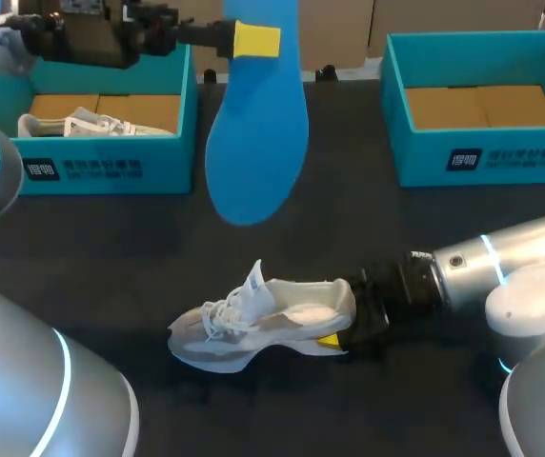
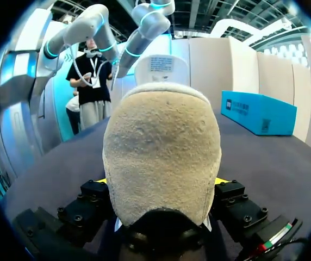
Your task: Take the shoe out of the shoebox, open the shoe tongue, remove and reinsert the insole, then place the shoe into the shoebox
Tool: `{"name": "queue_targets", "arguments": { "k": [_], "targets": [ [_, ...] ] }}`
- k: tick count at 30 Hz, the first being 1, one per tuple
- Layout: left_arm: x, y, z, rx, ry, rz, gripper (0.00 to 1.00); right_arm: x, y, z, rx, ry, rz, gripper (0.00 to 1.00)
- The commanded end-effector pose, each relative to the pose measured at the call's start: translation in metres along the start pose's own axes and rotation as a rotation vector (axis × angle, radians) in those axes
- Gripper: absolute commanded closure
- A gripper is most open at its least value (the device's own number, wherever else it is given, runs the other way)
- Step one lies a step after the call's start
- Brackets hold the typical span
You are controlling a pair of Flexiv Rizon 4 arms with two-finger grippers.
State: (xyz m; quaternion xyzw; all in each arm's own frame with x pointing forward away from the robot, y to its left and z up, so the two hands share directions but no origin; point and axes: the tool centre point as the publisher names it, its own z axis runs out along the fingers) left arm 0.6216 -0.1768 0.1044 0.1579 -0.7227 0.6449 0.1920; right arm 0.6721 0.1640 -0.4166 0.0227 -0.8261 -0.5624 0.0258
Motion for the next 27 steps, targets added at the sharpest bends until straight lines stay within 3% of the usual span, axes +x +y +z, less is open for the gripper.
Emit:
{"name": "queue_targets", "arguments": {
  "k": [1,5,9,19,27],
  "targets": [
    [-0.001,-0.001,0.001,-0.003,0.001,-0.001,1.00,0.006,0.001,-0.017,0.043,0.014,0.010,0.00],
    [-0.001,-0.001,0.001,-0.003,0.001,-0.001,1.00,0.010,0.002,-0.031,0.106,0.009,0.022,0.00],
    [-0.001,-0.001,0.001,-0.003,0.001,-0.001,1.00,0.013,0.004,-0.043,0.224,0.007,0.048,0.00],
    [-0.001,-0.001,0.001,-0.003,0.001,-0.001,1.00,0.011,0.029,-0.062,0.617,-0.021,0.143,0.00],
    [-0.001,-0.001,0.001,-0.003,0.001,-0.001,1.00,0.004,0.042,-0.068,0.837,-0.018,0.214,0.00]
  ]
}}
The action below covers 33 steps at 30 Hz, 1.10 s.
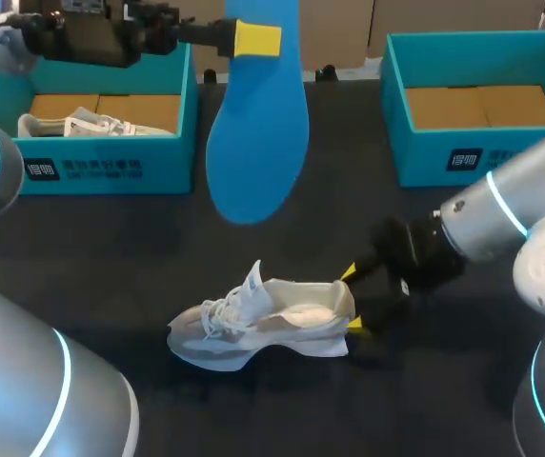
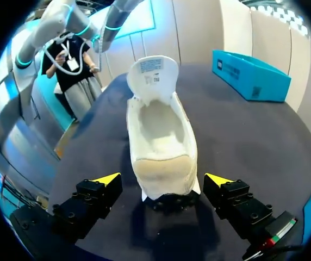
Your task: Take the shoe out of the shoebox, open the shoe tongue, remove and reinsert the insole, then place the shoe into the shoebox
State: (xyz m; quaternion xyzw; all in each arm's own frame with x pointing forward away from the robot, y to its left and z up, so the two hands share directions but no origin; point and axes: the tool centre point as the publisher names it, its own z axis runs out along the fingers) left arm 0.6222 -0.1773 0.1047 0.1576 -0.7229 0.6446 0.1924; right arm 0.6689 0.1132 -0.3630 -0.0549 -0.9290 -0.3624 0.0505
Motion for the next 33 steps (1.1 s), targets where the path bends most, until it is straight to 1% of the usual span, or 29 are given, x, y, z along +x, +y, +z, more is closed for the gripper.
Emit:
{"name": "queue_targets", "arguments": {
  "k": [1,3,7,8,10,11,13,19,24,25,27,29,31,33],
  "targets": [
    [0.000,-0.001,0.001,-0.002,0.000,-0.001,1.00,-0.001,0.012,-0.007,0.410,-0.007,0.038,0.00],
    [0.000,-0.001,0.001,-0.002,0.000,-0.001,1.00,0.000,0.013,-0.009,0.478,-0.010,0.067,0.00],
    [0.000,-0.001,0.001,-0.002,0.000,-0.001,1.00,0.004,0.019,-0.011,0.580,-0.048,0.101,0.00],
    [0.000,-0.001,0.001,-0.002,0.000,-0.001,1.00,0.007,0.021,-0.013,0.586,-0.067,0.097,0.00],
    [0.000,-0.001,0.001,-0.002,0.000,-0.001,1.00,0.010,0.024,-0.016,0.626,-0.090,0.108,0.00],
    [0.000,-0.001,0.001,-0.002,0.000,-0.001,1.00,0.012,0.025,-0.016,0.635,-0.091,0.117,0.00],
    [0.000,-0.001,0.001,-0.002,0.000,-0.001,1.00,0.013,0.027,-0.016,0.695,-0.084,0.148,0.00],
    [0.000,-0.001,0.001,-0.002,0.000,-0.001,1.00,0.011,0.033,-0.012,0.765,-0.091,0.189,0.00],
    [0.000,-0.001,0.001,-0.002,0.000,-0.001,1.00,0.008,0.035,-0.013,0.764,-0.101,0.215,0.00],
    [0.000,-0.001,0.001,-0.002,0.000,-0.001,1.00,0.007,0.034,-0.013,0.747,-0.110,0.218,0.00],
    [0.000,-0.001,0.001,-0.002,0.000,-0.001,1.00,0.006,0.034,-0.013,0.747,-0.126,0.225,0.00],
    [0.000,-0.001,0.001,-0.002,0.000,-0.001,1.00,0.004,0.035,-0.014,0.725,-0.135,0.227,0.00],
    [0.000,-0.001,0.001,-0.002,0.000,-0.001,1.00,0.003,0.036,-0.014,0.723,-0.137,0.239,0.00],
    [0.000,-0.001,0.001,-0.002,0.000,-0.001,1.00,0.002,0.038,-0.015,0.692,-0.144,0.247,0.00]
  ]
}}
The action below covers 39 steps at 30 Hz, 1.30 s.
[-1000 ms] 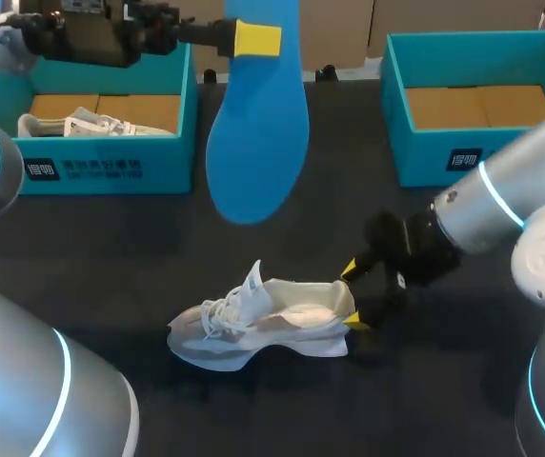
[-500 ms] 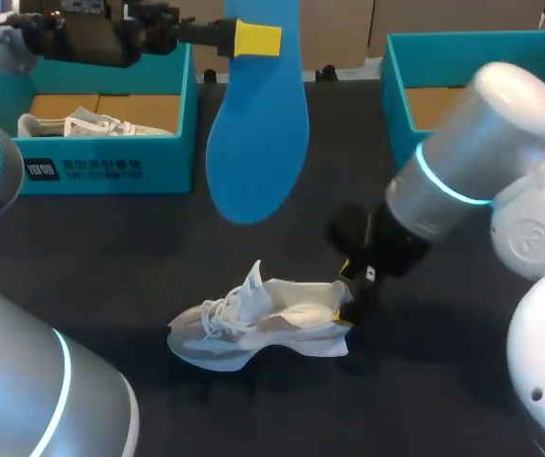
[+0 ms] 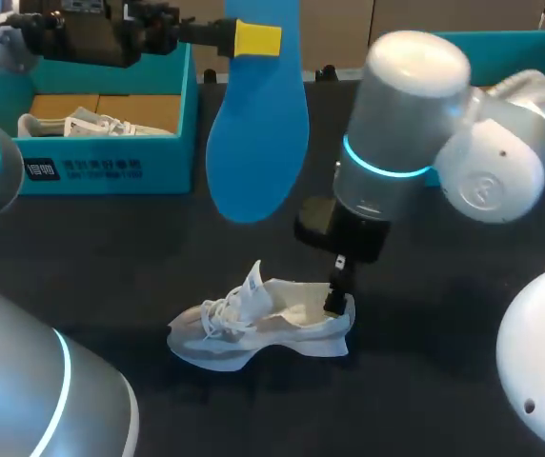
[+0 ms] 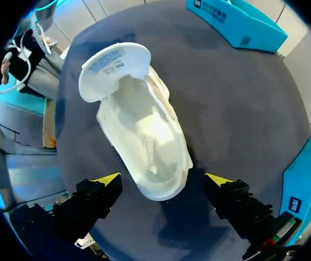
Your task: Take the shoe out of the shoebox, open the shoe tongue, remove and reinsert the insole, then place the shoe into the shoebox
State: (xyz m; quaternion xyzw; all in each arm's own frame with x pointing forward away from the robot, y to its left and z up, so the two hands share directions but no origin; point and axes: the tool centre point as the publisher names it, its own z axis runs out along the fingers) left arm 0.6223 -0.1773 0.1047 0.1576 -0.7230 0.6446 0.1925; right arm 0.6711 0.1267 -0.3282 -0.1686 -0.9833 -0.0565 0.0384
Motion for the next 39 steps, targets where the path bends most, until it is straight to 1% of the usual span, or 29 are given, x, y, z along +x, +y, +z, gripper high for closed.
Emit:
{"name": "queue_targets", "arguments": {
  "k": [1,6,15,18,23,25,26,38,39],
  "targets": [
    [0.000,-0.001,0.001,-0.002,0.000,-0.001,1.00,0.000,0.004,-0.002,0.083,0.000,0.013,0.00],
    [0.000,-0.001,0.001,-0.002,0.000,-0.001,1.00,-0.003,0.008,-0.003,0.053,0.010,0.024,0.00],
    [0.000,-0.001,0.001,-0.002,0.000,-0.001,1.00,-0.014,0.042,-0.022,0.062,-0.060,-0.044,0.00],
    [0.000,-0.001,0.001,-0.002,0.000,-0.001,1.00,-0.017,0.052,-0.018,0.066,-0.067,-0.067,0.00],
    [0.000,-0.001,0.001,-0.002,0.000,-0.001,1.00,-0.016,0.069,-0.004,0.033,-0.073,-0.112,0.00],
    [0.000,-0.001,0.001,-0.002,0.000,-0.001,1.00,-0.014,0.074,0.002,0.035,-0.076,-0.118,0.00],
    [0.000,-0.001,0.001,-0.002,0.000,-0.001,1.00,-0.014,0.075,0.006,0.022,-0.073,-0.109,0.00],
    [0.000,-0.001,0.001,-0.002,0.000,-0.001,1.00,-0.014,0.075,0.006,0.022,-0.073,-0.109,0.00],
    [0.000,-0.001,0.001,-0.002,0.000,-0.001,1.00,-0.016,0.072,0.008,0.036,-0.069,-0.098,0.00]
  ]
}}
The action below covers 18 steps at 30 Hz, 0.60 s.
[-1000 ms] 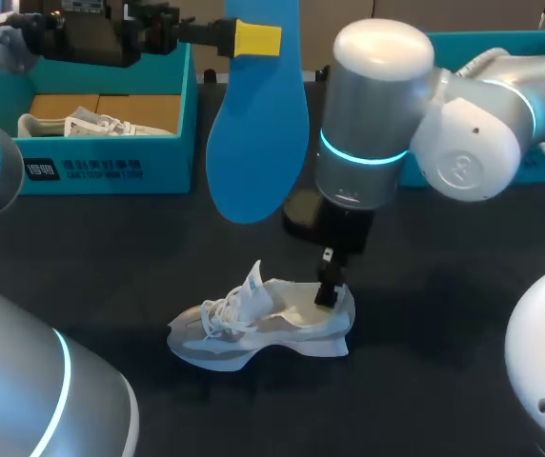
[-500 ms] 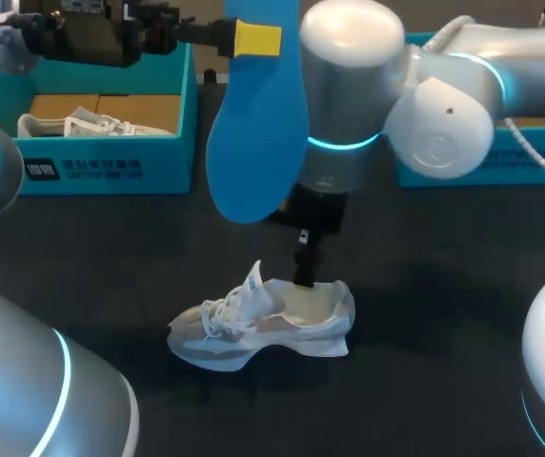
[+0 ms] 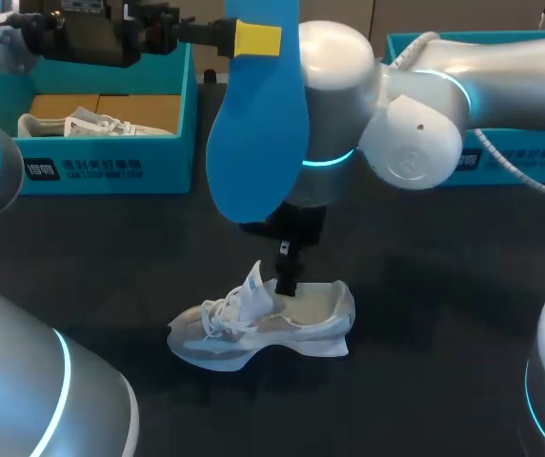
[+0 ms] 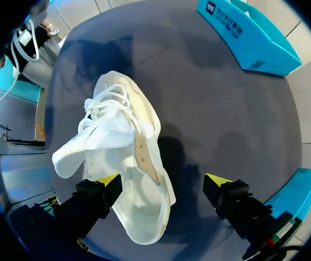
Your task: Take the shoe out of the shoebox, open the shoe tongue, remove and reinsert the insole, then place the shoe into the shoebox
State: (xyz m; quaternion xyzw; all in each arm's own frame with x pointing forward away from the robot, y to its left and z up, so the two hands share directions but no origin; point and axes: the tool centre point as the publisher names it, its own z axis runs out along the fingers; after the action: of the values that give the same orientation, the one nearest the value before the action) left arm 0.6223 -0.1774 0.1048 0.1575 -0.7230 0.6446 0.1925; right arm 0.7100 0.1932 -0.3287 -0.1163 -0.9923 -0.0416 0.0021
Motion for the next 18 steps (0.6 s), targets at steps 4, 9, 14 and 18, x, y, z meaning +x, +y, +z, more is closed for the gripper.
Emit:
{"name": "queue_targets", "arguments": {
  "k": [4,9,14,18],
  "targets": [
    [0.000,-0.001,0.001,-0.002,0.000,-0.001,1.00,-0.001,-0.010,0.014,0.014,0.032,0.001,0.00],
    [0.000,-0.001,0.001,-0.002,0.000,-0.001,1.00,-0.003,-0.016,0.029,-0.006,0.060,0.003,0.00],
    [0.000,-0.001,0.001,-0.002,0.000,-0.001,1.00,-0.006,-0.015,0.041,-0.002,0.071,-0.014,0.00],
    [0.000,-0.001,0.001,-0.002,0.000,-0.001,1.00,-0.004,-0.015,0.048,-0.005,0.073,-0.040,0.00]
  ]
}}
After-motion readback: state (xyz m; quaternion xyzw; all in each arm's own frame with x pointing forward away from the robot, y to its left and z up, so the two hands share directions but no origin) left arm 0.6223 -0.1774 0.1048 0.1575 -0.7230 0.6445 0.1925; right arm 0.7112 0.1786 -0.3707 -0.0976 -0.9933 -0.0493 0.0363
